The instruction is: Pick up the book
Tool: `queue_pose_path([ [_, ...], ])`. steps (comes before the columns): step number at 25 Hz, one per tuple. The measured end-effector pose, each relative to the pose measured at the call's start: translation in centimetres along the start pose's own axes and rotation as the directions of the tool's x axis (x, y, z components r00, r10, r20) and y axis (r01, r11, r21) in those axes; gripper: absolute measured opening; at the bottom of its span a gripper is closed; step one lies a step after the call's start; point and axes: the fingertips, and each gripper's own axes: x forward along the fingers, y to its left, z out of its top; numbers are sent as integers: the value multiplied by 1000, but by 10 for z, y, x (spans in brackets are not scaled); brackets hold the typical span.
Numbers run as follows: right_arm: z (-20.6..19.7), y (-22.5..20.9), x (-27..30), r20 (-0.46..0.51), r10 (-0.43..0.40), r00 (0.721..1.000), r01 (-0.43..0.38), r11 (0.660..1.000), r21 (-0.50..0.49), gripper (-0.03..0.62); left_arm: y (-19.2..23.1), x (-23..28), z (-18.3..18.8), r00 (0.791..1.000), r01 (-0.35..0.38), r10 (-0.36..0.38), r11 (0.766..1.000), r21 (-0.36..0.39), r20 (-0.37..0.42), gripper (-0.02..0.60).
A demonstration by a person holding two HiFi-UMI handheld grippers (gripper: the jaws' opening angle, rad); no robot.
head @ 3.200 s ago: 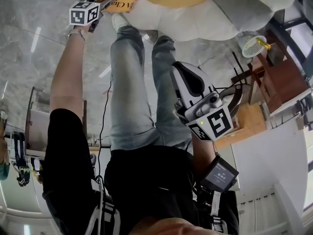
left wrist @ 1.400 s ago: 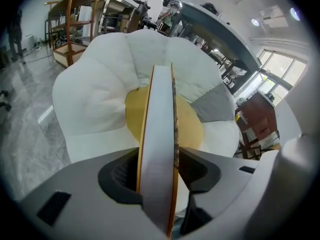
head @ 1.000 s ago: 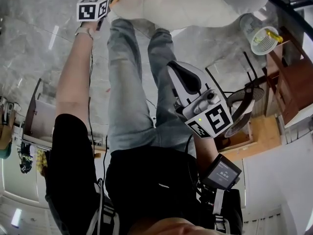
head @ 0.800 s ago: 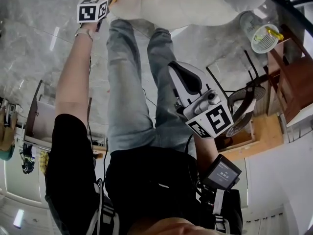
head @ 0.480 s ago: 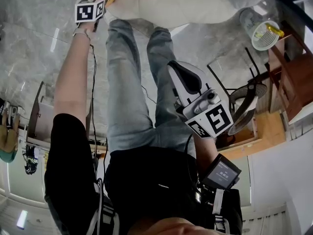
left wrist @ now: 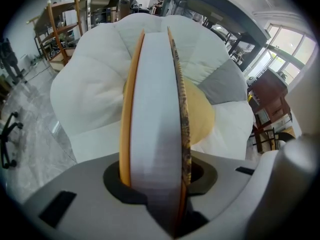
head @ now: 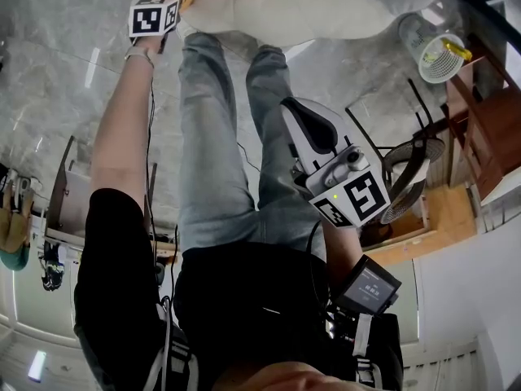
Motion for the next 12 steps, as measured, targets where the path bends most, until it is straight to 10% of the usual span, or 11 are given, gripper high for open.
queue_pose_path([
  [12,38,41,-7,36,8,999,-6,998,-60,36,-11,-76,36,998,30,-31,999,11,48,155],
])
